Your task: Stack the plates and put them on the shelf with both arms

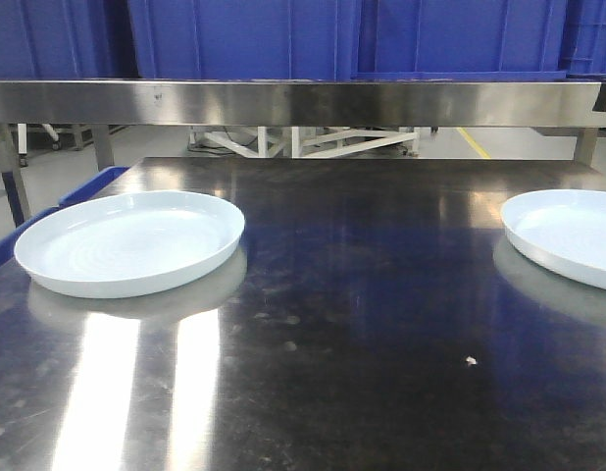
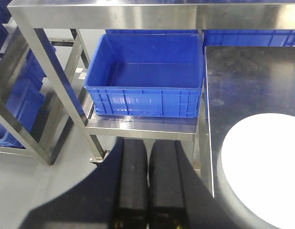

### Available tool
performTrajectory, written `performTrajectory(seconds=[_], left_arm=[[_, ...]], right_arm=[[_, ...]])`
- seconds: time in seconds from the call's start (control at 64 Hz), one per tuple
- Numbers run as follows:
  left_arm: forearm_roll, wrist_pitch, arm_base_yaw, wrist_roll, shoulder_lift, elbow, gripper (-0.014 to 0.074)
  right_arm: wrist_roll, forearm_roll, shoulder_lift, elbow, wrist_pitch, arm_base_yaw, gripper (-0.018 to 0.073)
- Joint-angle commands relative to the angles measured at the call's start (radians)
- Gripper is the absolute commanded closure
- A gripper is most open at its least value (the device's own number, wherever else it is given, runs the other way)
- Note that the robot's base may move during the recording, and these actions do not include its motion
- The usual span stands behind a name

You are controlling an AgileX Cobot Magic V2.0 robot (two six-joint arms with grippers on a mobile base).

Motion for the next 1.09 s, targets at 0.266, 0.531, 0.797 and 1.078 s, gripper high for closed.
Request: performTrajectory(seconds=[0.266, 0.531, 0.797, 1.078], left_arm=[[-0.012, -0.058, -0.034, -0.002, 0.010, -0.034, 0.0513], [-0.014, -0.057, -0.034, -0.002, 0.010, -0.034, 0.0513], [-0.096, -0.061, -0.034, -0.002, 0.010, -0.034, 0.0397], [-0.166, -0.032, -0.034, -0.002, 0.120, -0.034, 0.0034]], right_arm=[[-0.009, -0.032, 0.538, -0.308, 0.000, -0.007, 0.0536], [-0.009, -0.032, 0.655, -0.323, -0.049, -0.007, 0.0536], [-0.008, -0.012, 0.664, -0.323, -0.027, -0.007, 0.0477], [-0.009, -0.012, 0.664, -0.323, -0.152, -0.007, -0.0032]])
